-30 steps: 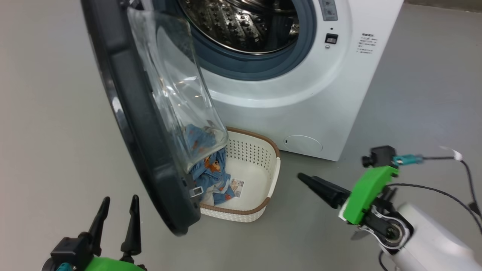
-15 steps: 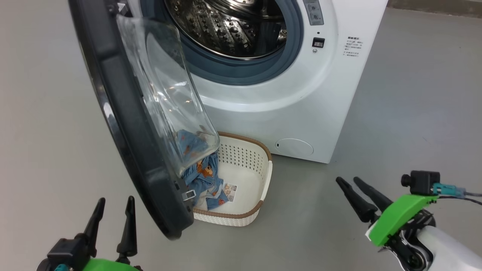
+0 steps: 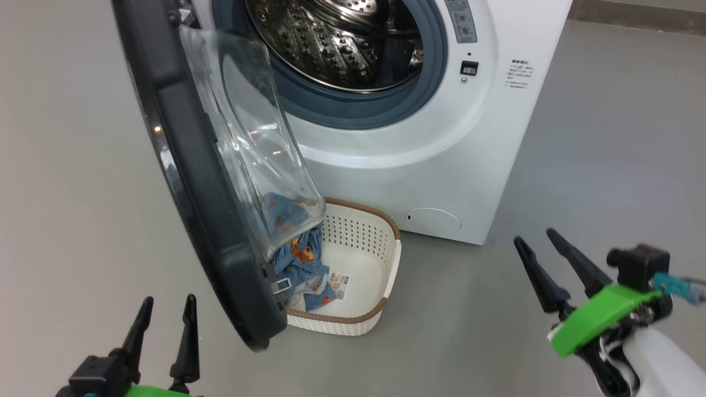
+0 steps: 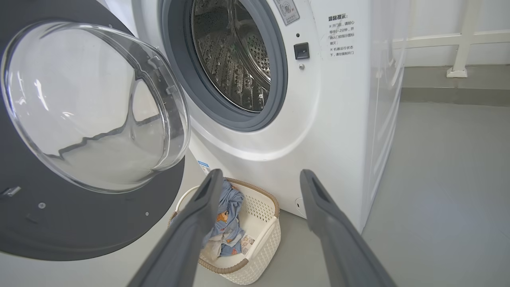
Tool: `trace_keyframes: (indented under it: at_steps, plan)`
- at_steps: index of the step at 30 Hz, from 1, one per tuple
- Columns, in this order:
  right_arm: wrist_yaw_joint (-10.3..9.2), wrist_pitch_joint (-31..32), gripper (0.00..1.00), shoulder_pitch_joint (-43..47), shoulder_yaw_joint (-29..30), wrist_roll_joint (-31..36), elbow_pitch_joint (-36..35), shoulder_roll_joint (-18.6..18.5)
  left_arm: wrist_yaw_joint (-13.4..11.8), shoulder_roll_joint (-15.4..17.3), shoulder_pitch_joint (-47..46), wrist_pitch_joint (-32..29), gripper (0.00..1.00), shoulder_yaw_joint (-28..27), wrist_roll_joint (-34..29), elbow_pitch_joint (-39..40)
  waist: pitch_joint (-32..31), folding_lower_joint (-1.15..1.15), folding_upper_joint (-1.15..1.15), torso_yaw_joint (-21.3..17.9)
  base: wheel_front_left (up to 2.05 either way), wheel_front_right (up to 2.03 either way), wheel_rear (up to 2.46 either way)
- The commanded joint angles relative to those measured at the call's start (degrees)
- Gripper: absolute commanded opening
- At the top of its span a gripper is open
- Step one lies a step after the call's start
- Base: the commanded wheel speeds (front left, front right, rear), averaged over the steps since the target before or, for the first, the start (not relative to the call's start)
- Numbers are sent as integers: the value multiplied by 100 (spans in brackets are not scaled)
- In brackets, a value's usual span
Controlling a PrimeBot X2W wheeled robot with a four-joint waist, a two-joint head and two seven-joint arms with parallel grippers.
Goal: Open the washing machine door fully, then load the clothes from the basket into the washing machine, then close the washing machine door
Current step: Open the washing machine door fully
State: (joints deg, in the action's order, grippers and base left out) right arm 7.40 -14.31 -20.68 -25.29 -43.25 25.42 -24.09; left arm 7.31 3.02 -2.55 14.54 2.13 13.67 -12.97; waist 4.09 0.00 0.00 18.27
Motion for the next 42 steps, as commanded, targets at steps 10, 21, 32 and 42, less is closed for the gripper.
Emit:
trace_keyframes:
  at_steps: [10,21,32,42]
  plan:
    - [9,-68,100,1182,1312,1523,-856,658,17,113,-59,46,100,-169,-26,148,-21,0,0,65,0,0,0]
    - [9,-68,100,1512,1627,1786,-780,875,17,85,-112,46,100,-169,-12,138,22,0,0,64,0,0,0]
    - [9,-69,100,1577,1692,1901,-816,934,18,63,-304,46,0,-481,189,628,-54,0,0,111,0,0,0]
    - [9,-69,100,1522,1701,1922,-847,904,18,-7,-575,46,0,-544,640,2935,-46,0,0,115,0,0,0]
